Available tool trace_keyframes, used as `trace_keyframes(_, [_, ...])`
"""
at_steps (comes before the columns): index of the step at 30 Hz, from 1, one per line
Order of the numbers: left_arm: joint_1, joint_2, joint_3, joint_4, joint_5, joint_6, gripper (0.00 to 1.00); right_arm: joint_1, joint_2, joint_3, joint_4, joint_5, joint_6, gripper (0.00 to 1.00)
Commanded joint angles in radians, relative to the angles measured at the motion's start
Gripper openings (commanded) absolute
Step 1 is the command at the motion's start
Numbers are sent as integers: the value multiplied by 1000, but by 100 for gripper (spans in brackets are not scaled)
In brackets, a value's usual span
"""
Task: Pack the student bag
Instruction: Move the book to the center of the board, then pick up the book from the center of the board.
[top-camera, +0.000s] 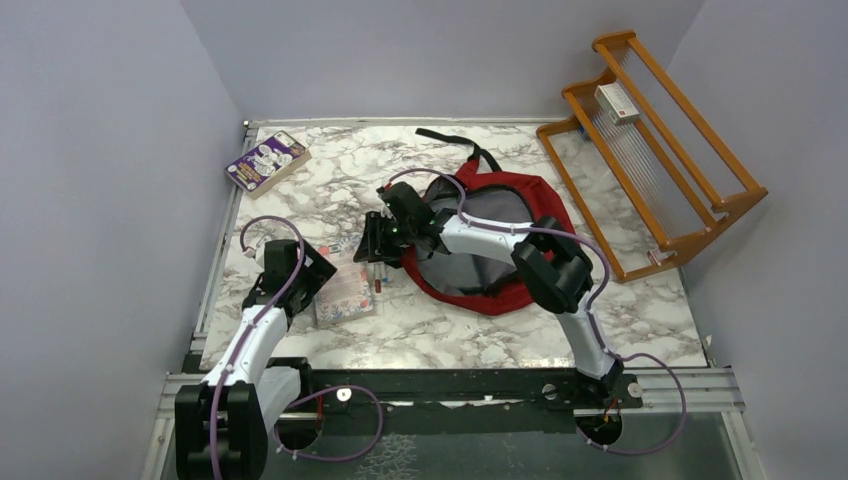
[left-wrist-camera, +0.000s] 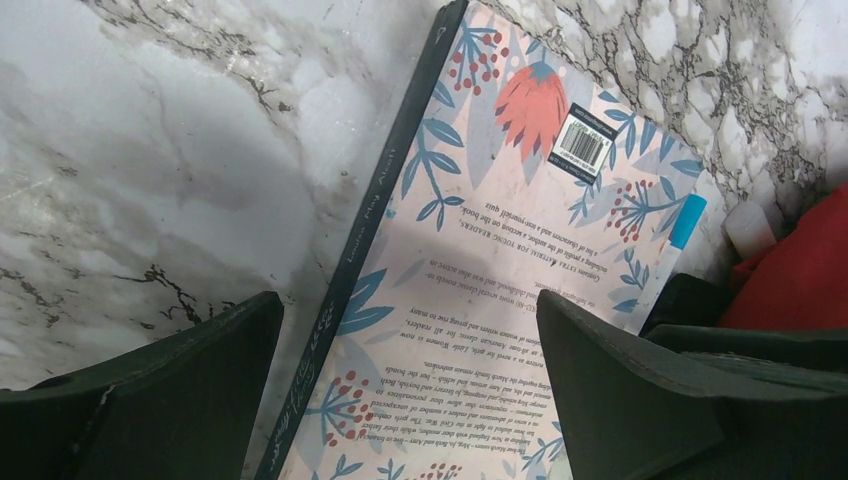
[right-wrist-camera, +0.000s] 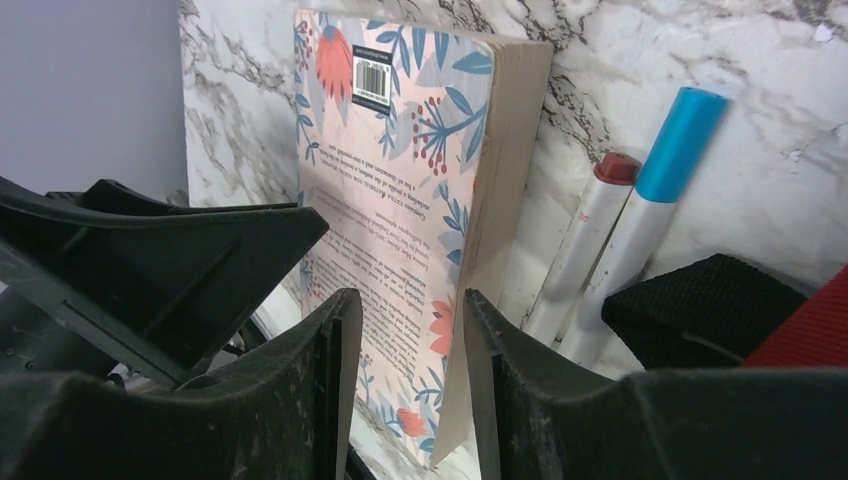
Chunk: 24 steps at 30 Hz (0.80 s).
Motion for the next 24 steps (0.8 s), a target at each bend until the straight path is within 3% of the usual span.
trace_keyframes(1, [-1,18,-25,26,63,9,99,12,37,40,-10,17,26,46])
trace_keyframes(15, [-1,28,-35,68,120,6,93,37,97,68,-73,74,4,48])
trace_keyframes(24, [2,37,-36,73,134,11,93,62,132,88,-77,100,-17,56])
